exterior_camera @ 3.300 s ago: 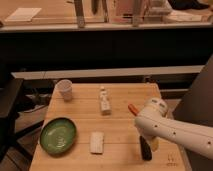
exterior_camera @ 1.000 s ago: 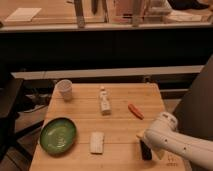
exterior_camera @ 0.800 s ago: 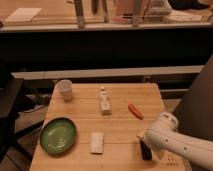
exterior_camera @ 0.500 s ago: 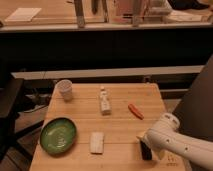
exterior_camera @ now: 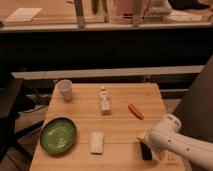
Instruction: Place the eraser in the ceramic cup
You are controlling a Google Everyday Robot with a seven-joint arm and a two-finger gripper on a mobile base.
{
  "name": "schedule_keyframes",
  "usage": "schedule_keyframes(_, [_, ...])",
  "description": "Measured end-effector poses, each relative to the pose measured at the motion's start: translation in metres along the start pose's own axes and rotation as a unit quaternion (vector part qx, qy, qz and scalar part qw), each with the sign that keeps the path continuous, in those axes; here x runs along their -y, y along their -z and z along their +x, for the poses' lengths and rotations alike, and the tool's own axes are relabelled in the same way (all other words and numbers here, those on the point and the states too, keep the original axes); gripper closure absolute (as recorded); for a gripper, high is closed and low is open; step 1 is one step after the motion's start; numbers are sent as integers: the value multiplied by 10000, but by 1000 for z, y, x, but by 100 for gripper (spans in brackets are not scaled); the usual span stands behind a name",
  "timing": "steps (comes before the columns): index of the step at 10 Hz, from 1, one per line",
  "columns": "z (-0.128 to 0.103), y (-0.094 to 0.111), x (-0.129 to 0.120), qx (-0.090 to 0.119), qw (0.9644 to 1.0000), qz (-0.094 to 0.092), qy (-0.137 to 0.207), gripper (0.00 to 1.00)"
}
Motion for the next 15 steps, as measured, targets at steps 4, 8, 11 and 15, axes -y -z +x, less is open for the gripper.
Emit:
schedule_keyframes(4, [-1, -4, -3, 65, 10000, 39, 58, 20])
schedule_keyframes(8, [0, -8, -7, 138, 9998, 83, 141, 20])
schedule_keyframes(11, [0, -11, -10, 187, 9995, 116, 217, 20])
schedule_keyframes(15, [-1, -17, -14, 244, 9991, 149, 301, 20])
